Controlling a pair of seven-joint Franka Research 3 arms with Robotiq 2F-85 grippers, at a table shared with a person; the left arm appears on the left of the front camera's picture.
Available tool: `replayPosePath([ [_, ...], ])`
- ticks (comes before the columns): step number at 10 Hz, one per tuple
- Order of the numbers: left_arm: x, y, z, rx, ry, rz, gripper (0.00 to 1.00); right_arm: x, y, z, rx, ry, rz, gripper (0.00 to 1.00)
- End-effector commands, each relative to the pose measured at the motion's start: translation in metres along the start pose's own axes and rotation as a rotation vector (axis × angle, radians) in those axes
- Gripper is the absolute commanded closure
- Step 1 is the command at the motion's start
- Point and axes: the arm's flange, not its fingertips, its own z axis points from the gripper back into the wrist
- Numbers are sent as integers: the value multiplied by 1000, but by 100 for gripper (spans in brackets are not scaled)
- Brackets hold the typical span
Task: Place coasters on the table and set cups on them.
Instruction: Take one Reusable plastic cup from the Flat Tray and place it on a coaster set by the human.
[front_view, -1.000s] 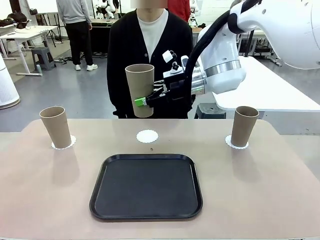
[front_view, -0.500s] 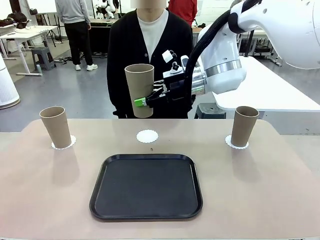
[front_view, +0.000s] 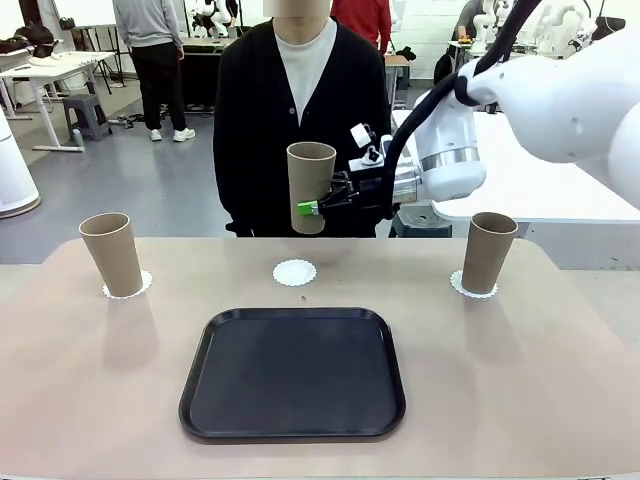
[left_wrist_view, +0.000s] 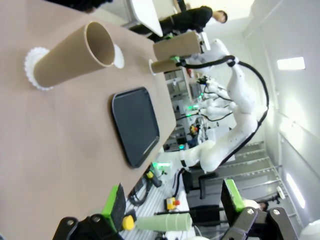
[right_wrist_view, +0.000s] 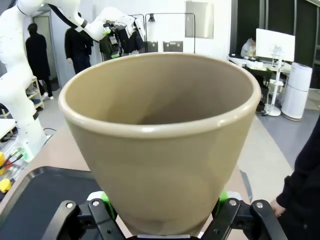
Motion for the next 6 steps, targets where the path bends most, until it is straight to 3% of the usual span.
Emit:
replayPosePath([
  [1,0,-4,1,-5,-4,2,0,-11,-25,-19,40,5,-18,18],
  [6,0,-4,1,-5,-4,2,0,-48,-27,-48,83,58,-22,18],
])
